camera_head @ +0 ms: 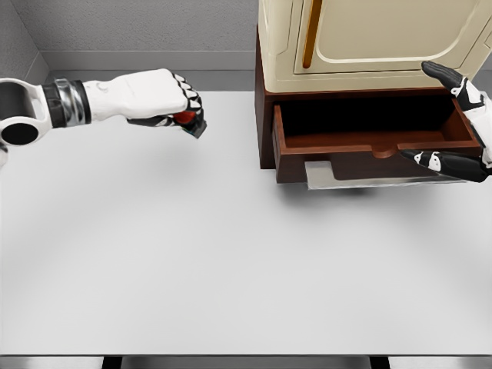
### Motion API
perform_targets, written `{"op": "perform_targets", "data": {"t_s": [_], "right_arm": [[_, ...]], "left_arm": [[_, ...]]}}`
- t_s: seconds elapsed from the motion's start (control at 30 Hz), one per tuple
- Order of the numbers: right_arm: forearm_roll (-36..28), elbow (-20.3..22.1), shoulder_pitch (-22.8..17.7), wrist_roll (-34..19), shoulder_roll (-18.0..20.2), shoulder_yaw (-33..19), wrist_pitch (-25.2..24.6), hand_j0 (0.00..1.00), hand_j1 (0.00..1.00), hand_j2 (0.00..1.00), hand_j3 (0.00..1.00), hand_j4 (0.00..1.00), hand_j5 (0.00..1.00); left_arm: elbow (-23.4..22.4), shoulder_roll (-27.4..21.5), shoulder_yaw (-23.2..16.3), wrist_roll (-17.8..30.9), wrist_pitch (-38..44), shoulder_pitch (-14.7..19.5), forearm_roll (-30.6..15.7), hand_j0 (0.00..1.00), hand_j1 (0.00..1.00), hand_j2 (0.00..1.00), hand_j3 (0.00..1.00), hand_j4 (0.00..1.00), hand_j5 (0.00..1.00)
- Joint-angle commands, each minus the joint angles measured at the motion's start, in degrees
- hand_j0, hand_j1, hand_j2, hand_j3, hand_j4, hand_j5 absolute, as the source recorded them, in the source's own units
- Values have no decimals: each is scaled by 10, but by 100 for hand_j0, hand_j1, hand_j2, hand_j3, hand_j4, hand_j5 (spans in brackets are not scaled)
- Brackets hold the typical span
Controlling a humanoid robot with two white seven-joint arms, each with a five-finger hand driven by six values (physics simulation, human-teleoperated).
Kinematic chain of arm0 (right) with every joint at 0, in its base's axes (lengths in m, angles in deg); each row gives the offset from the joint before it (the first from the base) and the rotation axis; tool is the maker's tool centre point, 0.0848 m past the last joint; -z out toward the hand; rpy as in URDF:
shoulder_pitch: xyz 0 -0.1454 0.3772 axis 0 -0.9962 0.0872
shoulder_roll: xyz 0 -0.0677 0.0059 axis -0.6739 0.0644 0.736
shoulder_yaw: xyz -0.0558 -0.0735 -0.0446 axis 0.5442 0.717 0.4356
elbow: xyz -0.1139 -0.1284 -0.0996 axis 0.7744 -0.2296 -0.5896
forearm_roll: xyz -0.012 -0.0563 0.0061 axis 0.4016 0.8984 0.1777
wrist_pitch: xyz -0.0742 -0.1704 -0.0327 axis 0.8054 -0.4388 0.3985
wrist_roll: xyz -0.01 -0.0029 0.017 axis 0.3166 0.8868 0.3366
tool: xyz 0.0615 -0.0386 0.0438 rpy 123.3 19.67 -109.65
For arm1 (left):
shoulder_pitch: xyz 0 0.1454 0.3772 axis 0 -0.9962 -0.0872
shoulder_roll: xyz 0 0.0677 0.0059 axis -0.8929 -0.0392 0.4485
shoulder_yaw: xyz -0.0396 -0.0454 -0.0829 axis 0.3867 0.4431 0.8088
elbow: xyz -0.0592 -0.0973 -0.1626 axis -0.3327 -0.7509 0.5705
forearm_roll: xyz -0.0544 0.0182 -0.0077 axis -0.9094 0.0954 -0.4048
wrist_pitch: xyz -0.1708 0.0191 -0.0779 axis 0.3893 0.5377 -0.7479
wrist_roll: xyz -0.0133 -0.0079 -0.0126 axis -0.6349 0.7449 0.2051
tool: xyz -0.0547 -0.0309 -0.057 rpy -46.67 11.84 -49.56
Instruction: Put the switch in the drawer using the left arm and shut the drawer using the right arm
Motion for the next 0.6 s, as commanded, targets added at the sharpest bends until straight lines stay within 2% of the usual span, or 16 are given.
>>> {"op": "perform_targets", "data": {"t_s": [0.0,0.23,0.57], "right_arm": [[-3,0,0,0,1,-1,0,100,100,100,100,100,100],[-3,0,0,0,1,0,0,100,100,100,100,100,100],[-3,0,1,0,1,0,0,100,100,100,100,100,100]], "left_arm": [[22,0,2,-2,1,0,-5,50,50,50,50,50,50],[75,-9,1,-2,1,12,-31,50,50,50,50,50,50],[88,6,1,-2,1,33,-41,49,49,49,49,49,49]]}}
